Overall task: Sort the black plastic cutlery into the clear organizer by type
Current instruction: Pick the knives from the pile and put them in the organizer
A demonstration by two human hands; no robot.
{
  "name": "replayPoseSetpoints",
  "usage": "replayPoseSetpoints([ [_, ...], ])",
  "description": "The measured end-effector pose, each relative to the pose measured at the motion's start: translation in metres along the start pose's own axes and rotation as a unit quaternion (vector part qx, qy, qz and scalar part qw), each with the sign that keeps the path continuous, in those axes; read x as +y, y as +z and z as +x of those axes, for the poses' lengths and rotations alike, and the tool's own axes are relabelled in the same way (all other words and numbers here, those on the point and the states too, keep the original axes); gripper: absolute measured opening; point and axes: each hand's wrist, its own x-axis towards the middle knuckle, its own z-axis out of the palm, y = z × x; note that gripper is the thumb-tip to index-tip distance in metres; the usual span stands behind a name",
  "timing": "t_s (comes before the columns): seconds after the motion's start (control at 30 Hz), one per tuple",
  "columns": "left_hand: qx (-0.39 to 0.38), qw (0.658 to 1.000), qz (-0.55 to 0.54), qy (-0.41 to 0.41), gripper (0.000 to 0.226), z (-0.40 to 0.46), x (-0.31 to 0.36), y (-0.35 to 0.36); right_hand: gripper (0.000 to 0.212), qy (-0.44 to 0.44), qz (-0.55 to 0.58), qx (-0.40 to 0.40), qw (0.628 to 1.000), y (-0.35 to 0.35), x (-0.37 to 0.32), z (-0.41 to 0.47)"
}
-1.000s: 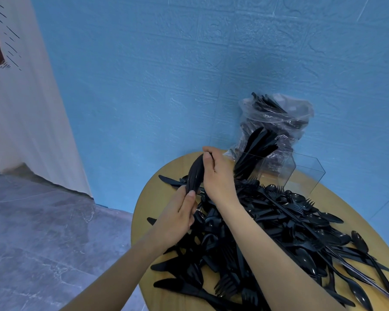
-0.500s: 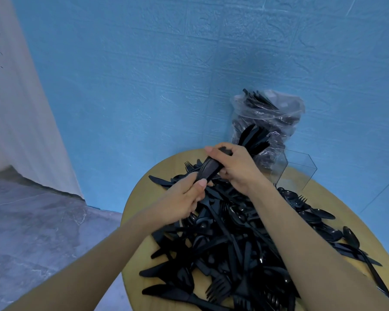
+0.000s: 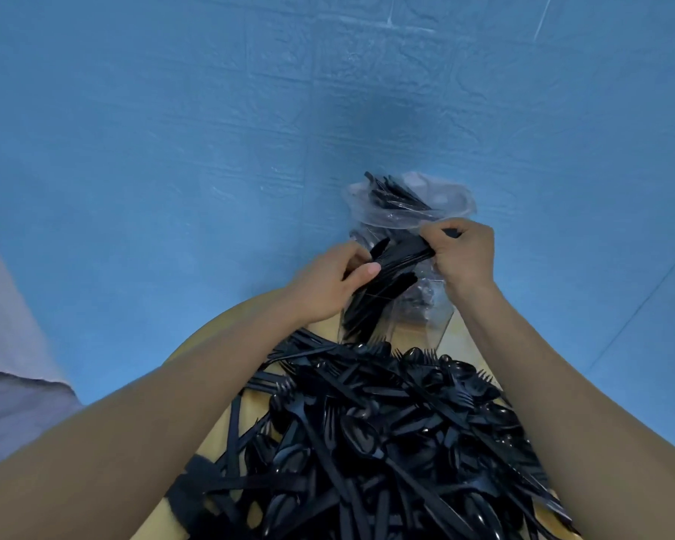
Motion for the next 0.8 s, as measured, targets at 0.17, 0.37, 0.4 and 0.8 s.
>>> replayPoseSetpoints([
  [0.17, 0.147, 0.988, 0.041, -0.014, 0.027, 0.002, -0.034, 0.023, 0.013, -0.013, -0.074, 0.091, 0.993, -0.015, 0.011, 0.028],
  [0.37, 0.063, 0.991, 0.11, 0.049, 0.025, -0.011, -0.048, 0.041, 0.023, -0.144, -0.234, 0.051, 0.96, -0.002, 0.01, 0.026],
  [0.4, 0.063, 0.99, 0.114, 0.053, 0.027, -0.013, -0.048, 0.04, 0.024, -0.159, -0.253, 0.036, 0.954, 0.004, 0.01, 0.023],
  [0.8, -0.009, 0.988, 0.15, 0.037, 0.047, -0.022, -0.045, 0.027, 0.042, -0.15, -0.45, -0.218, 0.853, 0.032, 0.028, 0.022],
])
